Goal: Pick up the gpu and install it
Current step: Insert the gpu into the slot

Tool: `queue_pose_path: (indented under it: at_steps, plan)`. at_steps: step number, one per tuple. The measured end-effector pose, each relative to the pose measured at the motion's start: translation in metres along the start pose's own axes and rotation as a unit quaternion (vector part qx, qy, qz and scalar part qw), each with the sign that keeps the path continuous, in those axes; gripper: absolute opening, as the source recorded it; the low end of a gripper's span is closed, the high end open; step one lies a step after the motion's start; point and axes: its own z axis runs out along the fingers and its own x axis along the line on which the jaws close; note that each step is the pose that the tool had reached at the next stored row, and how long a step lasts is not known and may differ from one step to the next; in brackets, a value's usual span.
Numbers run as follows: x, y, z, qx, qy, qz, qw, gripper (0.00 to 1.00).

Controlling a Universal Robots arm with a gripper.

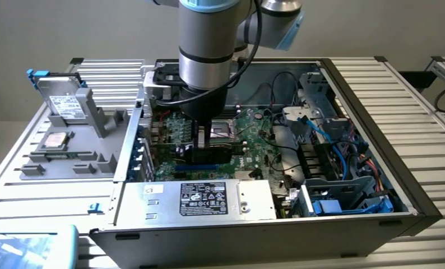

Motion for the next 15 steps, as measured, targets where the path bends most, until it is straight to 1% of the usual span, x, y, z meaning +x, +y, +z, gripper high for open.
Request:
queue_pose_path:
  at_steps: [4,9,10,15]
  plan:
    - [-0.0007,0.0003,0.0006,0.0000,-0.0014,0.003,1.0000,0.28]
    - [-0.0009,0.0016,0.0011,0.0008,-0.0057,0.004,1.0000,0.28]
    - [-0.0009,0.0017,0.0013,0.0009,-0.0061,0.004,1.0000,0.28]
    - [-0.0009,0.0019,0.0013,0.0008,-0.0062,0.004,1.0000,0.28]
